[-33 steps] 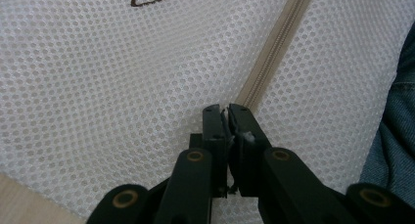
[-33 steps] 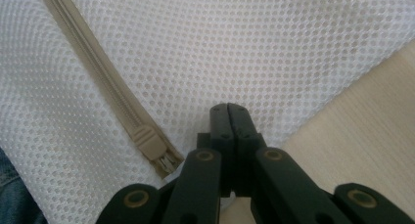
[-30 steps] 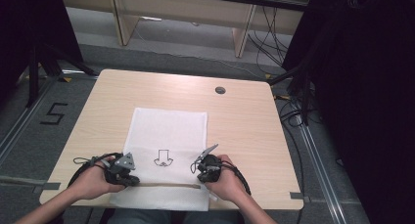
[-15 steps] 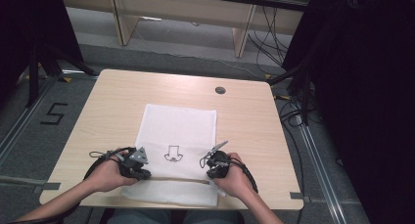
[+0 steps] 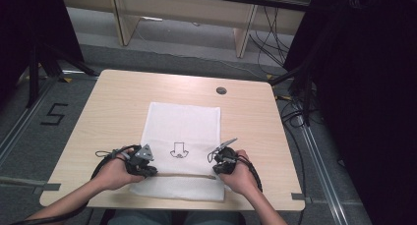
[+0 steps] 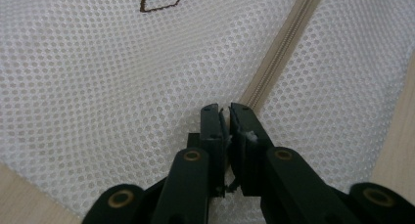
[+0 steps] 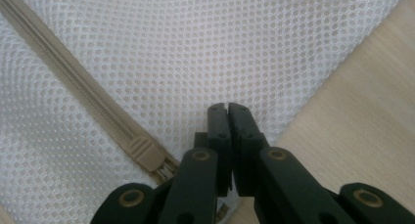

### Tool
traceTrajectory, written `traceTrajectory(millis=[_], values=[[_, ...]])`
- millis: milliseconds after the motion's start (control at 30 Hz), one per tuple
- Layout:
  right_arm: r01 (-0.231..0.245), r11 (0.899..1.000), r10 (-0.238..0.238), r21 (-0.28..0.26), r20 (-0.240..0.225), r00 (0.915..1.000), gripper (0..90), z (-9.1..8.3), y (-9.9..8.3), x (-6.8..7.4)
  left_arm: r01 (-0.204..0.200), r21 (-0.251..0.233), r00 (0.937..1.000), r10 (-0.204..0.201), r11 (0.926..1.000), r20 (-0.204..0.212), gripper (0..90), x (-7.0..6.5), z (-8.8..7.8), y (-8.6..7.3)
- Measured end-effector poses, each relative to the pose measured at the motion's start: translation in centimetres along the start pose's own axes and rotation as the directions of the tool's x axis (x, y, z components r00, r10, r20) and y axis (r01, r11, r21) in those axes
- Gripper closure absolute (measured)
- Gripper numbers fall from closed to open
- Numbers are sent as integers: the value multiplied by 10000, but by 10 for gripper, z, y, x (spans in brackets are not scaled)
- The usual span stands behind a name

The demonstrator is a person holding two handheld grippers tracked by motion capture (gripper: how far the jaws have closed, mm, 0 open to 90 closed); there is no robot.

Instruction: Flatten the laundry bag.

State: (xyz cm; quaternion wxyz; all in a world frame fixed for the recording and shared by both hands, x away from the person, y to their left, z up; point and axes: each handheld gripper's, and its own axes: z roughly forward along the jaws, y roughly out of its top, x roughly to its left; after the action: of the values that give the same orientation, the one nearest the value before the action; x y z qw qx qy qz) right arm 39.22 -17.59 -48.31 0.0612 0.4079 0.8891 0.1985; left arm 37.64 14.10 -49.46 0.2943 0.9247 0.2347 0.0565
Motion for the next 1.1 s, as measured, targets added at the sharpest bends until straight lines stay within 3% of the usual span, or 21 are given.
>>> traceTrajectory(millis=[33,133,233,267,367,400,433,533,567,600,633,733,767,800,867,900,967,1000,1067,1100], values=[[321,9993,-319,-213,93,9994,889,1,1,-3,-101,92,9999,101,9999,47,809,0,-1,-3],[280,9992,-277,-292,116,9995,872,1,1,-3,32,-76,10000,-31,10000,36,808,-1,-2,-7],[-54,9978,75,-656,318,9995,834,-3,0,-3,79,-51,10000,-79,10000,37,790,0,-4,-6],[-280,9940,323,-1058,392,9987,807,-10,-2,-6,-21,-106,10000,21,9999,28,751,0,-5,-6],[-252,9889,328,-1462,502,9982,773,-15,-5,-10,87,-603,9999,-83,9981,70,720,0,-7,-4],[-456,9846,522,-1685,350,9980,743,-22,-12,-13,376,-1055,9993,-366,9937,115,670,0,-7,-3],[-623,9823,683,-1764,280,9973,739,-25,-16,-15,881,-1842,9960,-887,9789,51,645,-1,-7,-2],[-984,9751,1038,-1986,170,9945,728,-28,-21,-19,645,-1998,9976,-683,9777,-121,585,3,-8,-2],[-1344,9698,1390,-2036,85,9903,712,-32,-25,-23,968,-2166,9951,-990,9715,5,552,3,-6,-2],[-1344,9698,1390,-2036,85,9903,712,-32,-25,-23,761,-2122,9971,-765,9743,64,552,6,-6,-3],[-1410,9691,1449,-2022,50,9894,701,-34,-26,-25,1208,-2270,9927,-1167,9664,312,530,4,-4,-3],[-1613,9620,1723,-2203,312,9846,653,-38,-28,-26,1296,-2366,9916,-1257,9629,314,461,4,-1,-1],[-1631,9577,1784,-2370,445,9829,655,-37,-29,-26,1209,-2424,9927,-1180,9626,266,442,4,-1,0],[-1649,9597,1824,-2277,578,9815,669,-38,-30,-25,1197,-2468,9928,-1167,9616,268,423,4,-1,0],[-1624,9597,1819,-2294,663,9811,721,-40,-32,-25,1555,-2517,9877,-1547,9552,232,412,3,0,-1],[-1259,9634,1505,-2368,883,9847,753,-41,-33,-28,1685,-2519,9856,-1674,9530,260,406,4,1,-1],[-1072,9641,1338,-2428,957,9864,765,-42,-33,-28,1703,-2549,9852,-1700,9519,231,407,5,1,-3],[-1198,9631,1448,-2408,889,9855,772,-43,-33,-26,1759,-2676,9841,-1761,9473,237,412,6,1,-4],[-577,9714,868,-2305,1180,9892,795,-43,-34,-26,1763,-2894,9835,-1804,9408,125,425,8,0,-5],[-619,9738,895,-2190,1187,9889,802,-44,-34,-24,1701,-2906,9845,-1752,9416,84,437,9,-1,-5]])
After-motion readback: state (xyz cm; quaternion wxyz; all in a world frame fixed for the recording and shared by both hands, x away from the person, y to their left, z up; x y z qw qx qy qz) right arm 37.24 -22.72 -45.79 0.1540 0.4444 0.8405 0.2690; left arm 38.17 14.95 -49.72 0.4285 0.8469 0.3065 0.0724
